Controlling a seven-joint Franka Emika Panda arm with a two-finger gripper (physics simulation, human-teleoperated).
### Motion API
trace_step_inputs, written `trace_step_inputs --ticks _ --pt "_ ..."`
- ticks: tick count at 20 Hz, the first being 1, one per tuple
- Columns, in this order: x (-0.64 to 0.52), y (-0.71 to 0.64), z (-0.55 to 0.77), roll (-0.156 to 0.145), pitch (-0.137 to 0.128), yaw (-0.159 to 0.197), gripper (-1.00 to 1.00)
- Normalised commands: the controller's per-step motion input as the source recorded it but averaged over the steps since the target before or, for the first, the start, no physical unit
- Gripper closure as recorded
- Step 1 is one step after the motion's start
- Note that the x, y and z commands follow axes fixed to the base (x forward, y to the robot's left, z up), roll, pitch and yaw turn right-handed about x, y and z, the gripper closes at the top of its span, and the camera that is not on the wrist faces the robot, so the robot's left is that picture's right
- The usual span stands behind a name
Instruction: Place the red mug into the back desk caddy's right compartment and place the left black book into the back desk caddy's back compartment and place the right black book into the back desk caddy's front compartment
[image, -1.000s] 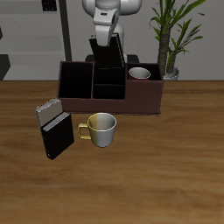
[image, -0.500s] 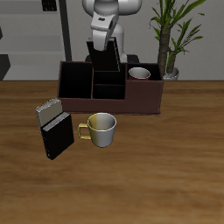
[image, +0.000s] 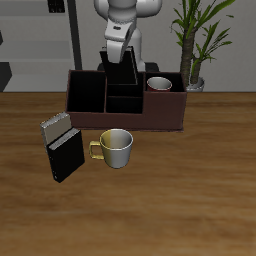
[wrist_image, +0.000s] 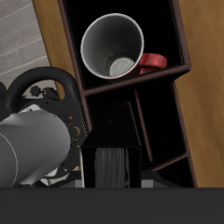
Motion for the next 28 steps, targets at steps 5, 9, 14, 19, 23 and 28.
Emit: trace_step_inputs --ticks 5,9,14,19,23,28 --pt "-0.02 -0.01 -0.15 -0.001 0.047 -0.002 1.00" --pt "0.03 -0.05 -0.14 -0.007 0.034 0.007 1.00" --pt "0.11 -0.02 -0.24 -0.018 0.066 -0.022 1.00" --pt "0.04 -0.05 -0.24 -0.012 0.048 0.008 1.00" --pt "-0.02 0.07 -0.08 0.007 0.038 -0.007 1.00" --pt "0.05 0.05 -0.16 -0.029 0.003 0.057 1.00"
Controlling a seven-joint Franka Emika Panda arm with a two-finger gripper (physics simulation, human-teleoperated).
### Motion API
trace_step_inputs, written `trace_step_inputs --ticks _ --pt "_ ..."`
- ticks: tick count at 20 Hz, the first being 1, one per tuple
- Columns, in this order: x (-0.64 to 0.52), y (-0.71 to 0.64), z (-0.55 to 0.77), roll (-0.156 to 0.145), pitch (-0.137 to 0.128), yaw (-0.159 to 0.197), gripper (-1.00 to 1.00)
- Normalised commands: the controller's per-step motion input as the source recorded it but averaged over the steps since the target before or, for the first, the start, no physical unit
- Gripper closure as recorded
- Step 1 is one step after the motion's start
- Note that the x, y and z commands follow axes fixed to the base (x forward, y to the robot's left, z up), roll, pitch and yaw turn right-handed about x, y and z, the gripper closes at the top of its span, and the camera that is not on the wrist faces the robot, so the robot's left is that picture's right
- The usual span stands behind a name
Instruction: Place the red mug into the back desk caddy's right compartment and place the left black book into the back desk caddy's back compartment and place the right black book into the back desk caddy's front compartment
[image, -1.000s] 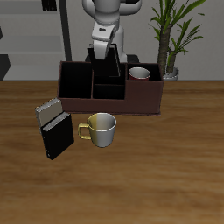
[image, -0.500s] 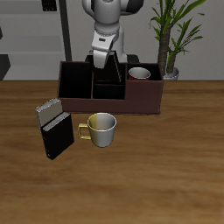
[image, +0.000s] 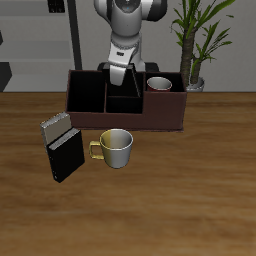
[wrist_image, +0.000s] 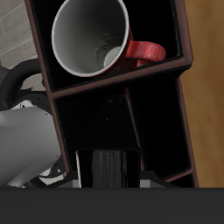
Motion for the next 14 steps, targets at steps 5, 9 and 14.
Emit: trace_step_inputs --ticks 5,9,14 --pt "-0.06 0.15 0.01 0.021 0.010 0.039 1.00" --pt "-0.03 0.15 -0.11 0.001 0.010 0.096 1.00" --pt "0.06 -0.07 -0.19 -0.017 0.039 0.026 1.00"
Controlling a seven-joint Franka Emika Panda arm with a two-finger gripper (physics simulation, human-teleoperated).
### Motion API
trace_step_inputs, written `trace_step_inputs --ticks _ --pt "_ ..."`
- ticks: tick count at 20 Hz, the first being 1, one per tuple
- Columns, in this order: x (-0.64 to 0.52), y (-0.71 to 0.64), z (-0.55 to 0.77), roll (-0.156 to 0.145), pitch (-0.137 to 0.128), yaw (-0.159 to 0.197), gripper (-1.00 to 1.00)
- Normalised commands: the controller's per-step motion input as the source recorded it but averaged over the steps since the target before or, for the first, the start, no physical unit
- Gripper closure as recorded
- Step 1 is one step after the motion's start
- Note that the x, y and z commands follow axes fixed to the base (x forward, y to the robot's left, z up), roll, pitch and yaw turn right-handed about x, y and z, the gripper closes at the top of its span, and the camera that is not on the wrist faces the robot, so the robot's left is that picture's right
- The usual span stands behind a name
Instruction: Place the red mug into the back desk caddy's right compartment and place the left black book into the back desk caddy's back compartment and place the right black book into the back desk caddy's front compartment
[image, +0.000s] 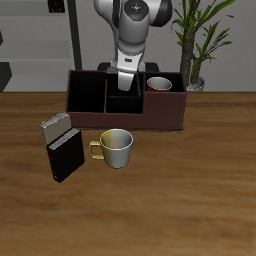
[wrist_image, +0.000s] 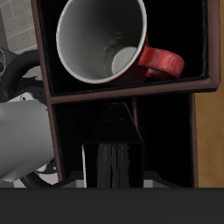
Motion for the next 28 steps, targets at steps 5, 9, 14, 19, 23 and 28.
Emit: trace_step_inputs --ticks 5,9,14,19,23,28 --pt "0.05 -0.08 -0.25 -0.031 0.090 -0.020 -1.00" --pt "0.00 -0.06 -0.01 -0.002 -0.008 -0.043 -1.00" --pt "-0.10 0.00 0.11 0.006 -0.010 -0.011 -1.00" --pt "0.19 -0.08 0.26 -0.013 -0.064 -0.107 -1.00" --pt "0.15 -0.05 0.34 0.001 -0.069 -0.117 -1.00" --pt "0.29 -0.41 0.75 -0.057 -0.169 -0.304 -1.00"
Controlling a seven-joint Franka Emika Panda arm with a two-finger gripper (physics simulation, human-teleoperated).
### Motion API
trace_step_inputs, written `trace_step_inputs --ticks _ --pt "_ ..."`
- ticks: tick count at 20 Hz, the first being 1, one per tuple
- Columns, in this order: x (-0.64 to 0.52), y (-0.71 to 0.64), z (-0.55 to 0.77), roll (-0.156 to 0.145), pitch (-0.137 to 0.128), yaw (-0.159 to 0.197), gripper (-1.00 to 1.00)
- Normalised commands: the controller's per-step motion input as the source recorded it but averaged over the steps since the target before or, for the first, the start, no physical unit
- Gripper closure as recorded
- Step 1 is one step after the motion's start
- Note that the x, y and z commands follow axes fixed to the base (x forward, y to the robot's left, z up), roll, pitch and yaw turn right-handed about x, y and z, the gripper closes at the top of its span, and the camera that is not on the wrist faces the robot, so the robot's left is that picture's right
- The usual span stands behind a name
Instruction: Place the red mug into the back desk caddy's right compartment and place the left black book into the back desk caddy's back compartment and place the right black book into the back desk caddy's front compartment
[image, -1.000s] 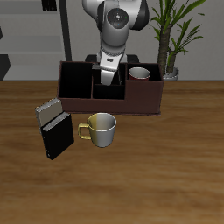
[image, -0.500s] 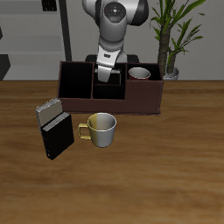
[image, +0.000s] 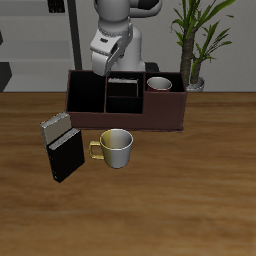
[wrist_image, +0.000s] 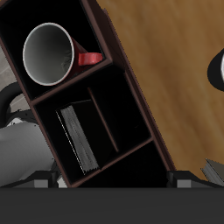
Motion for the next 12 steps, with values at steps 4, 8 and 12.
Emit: trace_step_inputs --ticks 4,8,12 --pt "0.33 -0.55 0.56 -0.094 -0.152 -0.289 -1.00" --pt "0.26 -0.59 0.40 -0.079 -0.099 -0.282 -1.00" --pt "0.33 -0.65 0.23 -0.094 -0.086 -0.326 -1.00"
